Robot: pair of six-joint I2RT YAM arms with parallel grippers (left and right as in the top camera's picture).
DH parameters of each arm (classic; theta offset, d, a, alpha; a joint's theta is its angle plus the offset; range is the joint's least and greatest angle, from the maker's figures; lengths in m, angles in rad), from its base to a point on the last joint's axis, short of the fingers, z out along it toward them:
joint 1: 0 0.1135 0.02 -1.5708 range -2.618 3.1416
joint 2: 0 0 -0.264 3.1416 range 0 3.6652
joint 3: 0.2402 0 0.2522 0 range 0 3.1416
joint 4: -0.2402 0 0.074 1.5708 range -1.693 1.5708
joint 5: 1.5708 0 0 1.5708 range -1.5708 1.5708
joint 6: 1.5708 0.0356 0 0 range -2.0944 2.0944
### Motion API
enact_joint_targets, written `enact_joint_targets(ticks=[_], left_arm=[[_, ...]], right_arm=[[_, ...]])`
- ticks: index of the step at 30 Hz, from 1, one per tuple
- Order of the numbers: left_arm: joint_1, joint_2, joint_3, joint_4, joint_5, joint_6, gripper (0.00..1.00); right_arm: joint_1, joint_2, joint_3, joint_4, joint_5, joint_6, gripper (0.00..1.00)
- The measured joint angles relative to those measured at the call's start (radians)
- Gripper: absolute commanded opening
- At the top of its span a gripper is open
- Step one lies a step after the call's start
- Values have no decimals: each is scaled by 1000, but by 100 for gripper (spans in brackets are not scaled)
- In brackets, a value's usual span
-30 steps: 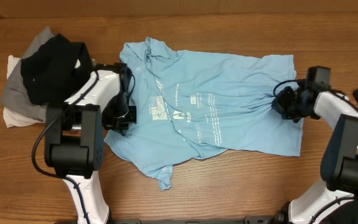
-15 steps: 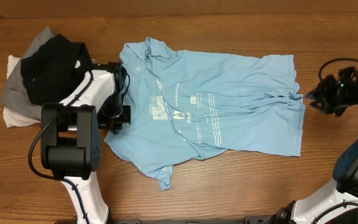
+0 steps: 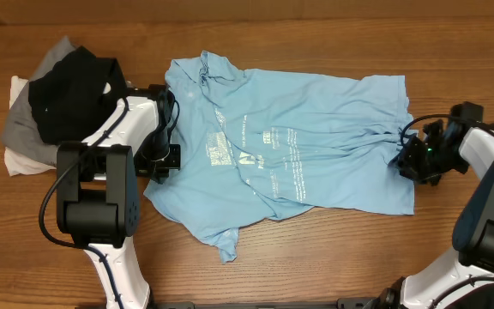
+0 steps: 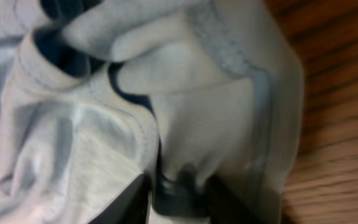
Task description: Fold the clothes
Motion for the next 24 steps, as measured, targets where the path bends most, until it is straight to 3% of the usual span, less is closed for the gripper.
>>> enact_joint_targets(ticks=[2,6,7,9,12,16,17,19,24], left_arm=[[0,0,0,0,0,2,4],[0,0,0,0,0,5,4],[0,0,0,0,0,5,4],[0,0,0,0,0,6,4],[0,0,-1,0,0,8,4],[0,0,-1,1,0,9,4],[0,0,-1,2,0,9,4],[0,0,-1,3,0,9,4],[0,0,-1,3,0,9,4]], right_arm=[[12,0,-7,-8,-3,-4,4],[13,0,4,-66,-4,-10,4],[9,0,18,-97,-4,-10,8],[-10,0,66,-162,-4,-6,26],[-43,0,170,-228,-3,-15,28],[-65,0,240,-245,-4,-21,19],[-64,0,240,-246,-3,-20,23],[-59,0,235,-244,-1,-13,39],[-21,0,169,-187,31,-22,46]])
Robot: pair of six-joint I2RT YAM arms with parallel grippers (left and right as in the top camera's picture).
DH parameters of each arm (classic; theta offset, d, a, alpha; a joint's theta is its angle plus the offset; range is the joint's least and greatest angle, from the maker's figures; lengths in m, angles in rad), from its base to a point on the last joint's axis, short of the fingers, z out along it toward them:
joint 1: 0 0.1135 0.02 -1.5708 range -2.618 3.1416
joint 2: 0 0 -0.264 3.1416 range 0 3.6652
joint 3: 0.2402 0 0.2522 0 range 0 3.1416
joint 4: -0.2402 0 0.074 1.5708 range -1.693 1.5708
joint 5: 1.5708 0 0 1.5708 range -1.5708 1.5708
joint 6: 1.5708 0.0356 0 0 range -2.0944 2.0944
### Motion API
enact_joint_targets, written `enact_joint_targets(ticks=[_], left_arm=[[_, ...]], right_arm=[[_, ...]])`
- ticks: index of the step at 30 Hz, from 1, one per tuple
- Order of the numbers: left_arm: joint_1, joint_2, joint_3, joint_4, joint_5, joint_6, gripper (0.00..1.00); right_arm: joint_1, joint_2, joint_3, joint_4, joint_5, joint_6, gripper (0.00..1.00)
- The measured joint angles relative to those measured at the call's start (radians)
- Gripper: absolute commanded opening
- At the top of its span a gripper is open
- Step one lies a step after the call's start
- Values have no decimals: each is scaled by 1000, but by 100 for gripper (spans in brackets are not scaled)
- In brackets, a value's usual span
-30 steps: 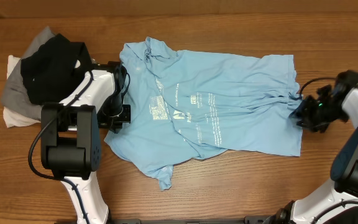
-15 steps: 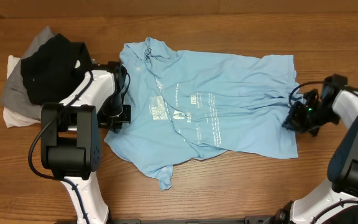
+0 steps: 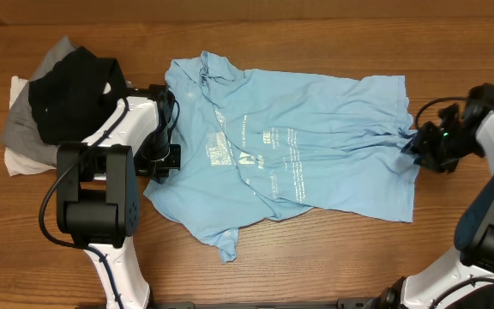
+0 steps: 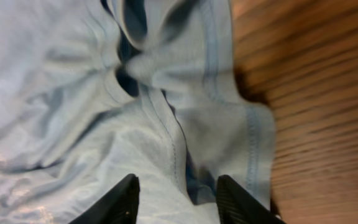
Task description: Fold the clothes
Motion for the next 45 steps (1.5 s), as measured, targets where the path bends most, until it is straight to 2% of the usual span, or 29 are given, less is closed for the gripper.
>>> enact_joint_targets(ticks=[2,5,9,12,13,19,26,33,34,35,36,37,38,40,45], left_arm=[[0,0,0,0,0,0,4],[0,0,0,0,4,0,4],[0,0,0,1,9,0,4],[0,0,0,0,12,0,5],[0,0,0,0,14,0,4],[0,0,0,0,16,0,4],[0,0,0,0,16,0,4],[0,0,0,2,16,1,4],[0,0,0,4,16,3,4],[0,0,0,8,16,3,4],[0,0,0,10,16,3,4],[0,0,0,12,16,3,4],[0,0,0,12,16,3,4],[0,0,0,12,16,3,4],[0,0,0,12,16,3,4]], right_arm=[[14,0,-50,24,7,-2,45],[21,0,-115,43,14,-3,38],[20,0,-137,51,13,-2,34],[20,0,-137,55,12,2,6],[20,0,-137,54,12,-5,4],[11,0,-74,-28,13,2,4],[-26,0,166,-143,13,1,4],[-70,0,314,-100,14,2,4],[-72,0,314,-87,14,3,5],[-73,0,314,-73,14,3,12],[-72,0,314,-56,13,7,29],[-72,0,314,-29,14,3,62],[-72,0,314,-11,14,9,73],[-72,0,314,13,14,6,77],[-81,0,314,-20,14,5,72]])
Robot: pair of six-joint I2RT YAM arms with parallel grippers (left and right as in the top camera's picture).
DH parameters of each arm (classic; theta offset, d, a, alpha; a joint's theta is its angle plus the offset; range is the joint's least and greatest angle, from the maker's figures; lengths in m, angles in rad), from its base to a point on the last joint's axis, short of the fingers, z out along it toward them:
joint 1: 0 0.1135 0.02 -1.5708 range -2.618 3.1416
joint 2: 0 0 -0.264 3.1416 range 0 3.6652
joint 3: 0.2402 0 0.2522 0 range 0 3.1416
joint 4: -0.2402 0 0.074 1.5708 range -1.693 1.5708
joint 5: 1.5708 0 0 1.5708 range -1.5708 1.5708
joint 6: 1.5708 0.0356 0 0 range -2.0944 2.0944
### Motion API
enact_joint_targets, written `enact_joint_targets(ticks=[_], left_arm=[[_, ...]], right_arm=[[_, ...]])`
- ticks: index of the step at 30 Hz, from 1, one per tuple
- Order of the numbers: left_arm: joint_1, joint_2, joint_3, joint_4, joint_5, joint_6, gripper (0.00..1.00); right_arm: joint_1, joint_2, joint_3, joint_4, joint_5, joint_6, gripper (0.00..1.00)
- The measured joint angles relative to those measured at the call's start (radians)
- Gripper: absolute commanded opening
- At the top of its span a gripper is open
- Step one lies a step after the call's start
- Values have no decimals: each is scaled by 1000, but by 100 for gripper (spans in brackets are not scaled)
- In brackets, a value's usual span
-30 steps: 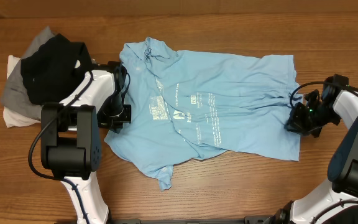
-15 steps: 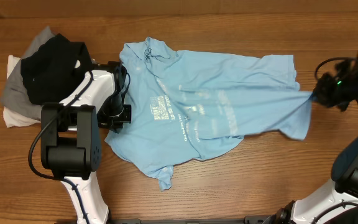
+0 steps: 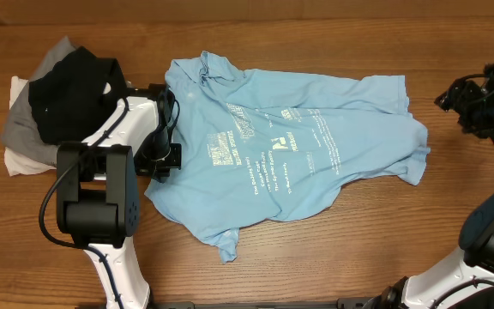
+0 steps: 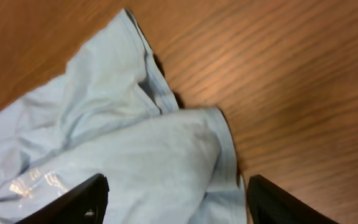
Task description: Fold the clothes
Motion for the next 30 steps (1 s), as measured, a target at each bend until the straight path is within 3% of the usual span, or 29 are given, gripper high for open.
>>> enact_joint_targets(ticks=[7,14,19,24,30], left_arm=[[0,0,0,9,0,0,4],[0,0,0,11,6,0,5],[0,0,0,10,6,15,4],[0,0,0,10,6,19,4],[0,0,0,3,6,25,4]], right_arm=[[-36,-1,-91,-90,35,35,48],[-36,0,-369,-37,41,95,41],[-36,0,-423,28,11,107,30],[-36,0,-427,82,-22,115,4],[-50,0,-422,72,-27,121,4]])
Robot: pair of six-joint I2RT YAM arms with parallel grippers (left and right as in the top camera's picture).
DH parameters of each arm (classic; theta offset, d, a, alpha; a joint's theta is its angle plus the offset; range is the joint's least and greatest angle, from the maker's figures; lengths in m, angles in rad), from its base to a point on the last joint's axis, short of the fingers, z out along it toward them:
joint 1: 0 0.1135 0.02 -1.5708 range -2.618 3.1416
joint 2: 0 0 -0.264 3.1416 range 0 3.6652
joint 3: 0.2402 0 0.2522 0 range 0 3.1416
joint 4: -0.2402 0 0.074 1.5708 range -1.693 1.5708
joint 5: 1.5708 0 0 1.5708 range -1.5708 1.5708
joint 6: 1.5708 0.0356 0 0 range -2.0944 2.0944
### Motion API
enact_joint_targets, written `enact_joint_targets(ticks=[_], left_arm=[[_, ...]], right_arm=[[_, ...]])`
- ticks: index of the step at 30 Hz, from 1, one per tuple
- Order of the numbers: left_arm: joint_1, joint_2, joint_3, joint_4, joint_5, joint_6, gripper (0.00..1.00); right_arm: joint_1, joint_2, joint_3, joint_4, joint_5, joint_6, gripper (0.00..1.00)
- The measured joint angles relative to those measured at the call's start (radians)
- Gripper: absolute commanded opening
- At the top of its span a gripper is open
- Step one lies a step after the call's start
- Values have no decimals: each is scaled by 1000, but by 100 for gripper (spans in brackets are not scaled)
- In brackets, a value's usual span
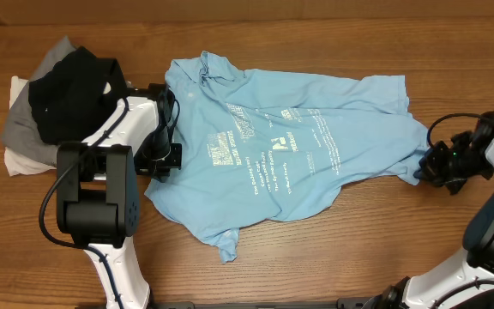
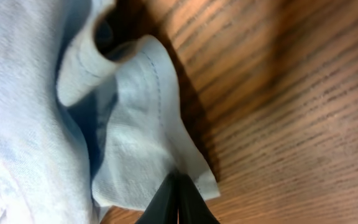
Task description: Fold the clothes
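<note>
A light blue T-shirt (image 1: 290, 154) with white print lies spread and wrinkled across the middle of the table. My right gripper (image 1: 424, 167) is at its right-hand corner. In the right wrist view the fingers (image 2: 179, 186) are pressed together, shut on the hem corner of the shirt (image 2: 135, 130), low over the wood. My left gripper (image 1: 165, 159) sits at the shirt's left edge beside the sleeve. The overhead view does not show whether it is open or shut.
A pile of black, grey and white clothes (image 1: 58, 94) lies at the far left, just behind the left arm (image 1: 110, 137). Bare wooden table (image 1: 358, 249) runs along the front and to the right of the shirt.
My right gripper was open and lifted away at the far right, off the shirt. Now it is down at the shirt's right corner and shut on the hem. Shirt and left arm are unchanged.
First my right gripper was in the bunched cloth at the shirt's lower right hem, then a little further right with cloth between its fingers. Then the shirt's right part lay shifted, the gripper open and clear. Now it grips the right corner.
</note>
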Motion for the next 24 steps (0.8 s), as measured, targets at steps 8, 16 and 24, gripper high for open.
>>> enact_joint_targets(ticks=[8,16,24], left_arm=[[0,0,0,-7,5,13,4],[0,0,37,-29,84,31,7],[0,-4,230,-176,145,52,9]], right_arm=[[-88,0,80,-136,-4,14,48],[-43,-3,-76,42,-51,45,45],[-40,-11,-95,80,-89,78,4]])
